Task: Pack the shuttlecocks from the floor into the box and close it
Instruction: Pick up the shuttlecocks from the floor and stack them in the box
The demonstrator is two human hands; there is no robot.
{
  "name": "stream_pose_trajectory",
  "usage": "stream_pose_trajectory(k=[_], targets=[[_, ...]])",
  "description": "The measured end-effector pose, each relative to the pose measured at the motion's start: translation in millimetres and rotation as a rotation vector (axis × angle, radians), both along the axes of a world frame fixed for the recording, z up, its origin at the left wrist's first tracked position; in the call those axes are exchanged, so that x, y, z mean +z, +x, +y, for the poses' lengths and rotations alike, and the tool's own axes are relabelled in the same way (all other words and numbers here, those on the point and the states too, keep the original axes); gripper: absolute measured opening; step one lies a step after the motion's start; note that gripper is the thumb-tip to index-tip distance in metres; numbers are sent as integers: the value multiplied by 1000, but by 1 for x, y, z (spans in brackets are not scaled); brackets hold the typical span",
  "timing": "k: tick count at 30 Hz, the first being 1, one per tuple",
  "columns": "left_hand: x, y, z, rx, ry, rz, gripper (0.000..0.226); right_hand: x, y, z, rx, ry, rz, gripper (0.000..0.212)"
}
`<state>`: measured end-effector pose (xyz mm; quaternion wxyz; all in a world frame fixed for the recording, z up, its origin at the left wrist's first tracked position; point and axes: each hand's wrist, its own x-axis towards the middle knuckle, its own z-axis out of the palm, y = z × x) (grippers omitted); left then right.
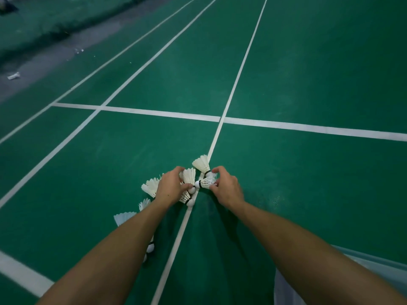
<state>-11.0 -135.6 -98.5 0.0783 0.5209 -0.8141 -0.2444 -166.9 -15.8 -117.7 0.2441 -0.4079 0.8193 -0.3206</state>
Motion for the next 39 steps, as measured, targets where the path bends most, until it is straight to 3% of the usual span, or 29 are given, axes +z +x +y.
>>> stream_pose_trajectory(k=[6,11,17,23,32,39], targets=[[7,-1,19,15,32,146,30,23,-15,25,45,-50,22,46],[45,10,47,-94,7,157,29,75,-35,76,135,-126,35,48],[142,-12,116,-342,-11,338,23,174,-58,175,215,-177,80,49],[203,-66,196,-600,24,492,12,228,-77,278,106,-260,76,44],[172,-107,271,-848,-12,410,22,191,-111,395,-125,-270,31,42],[125,-106,282,-933,-30,335,23,134,-104,426,-174,-192,5,41]])
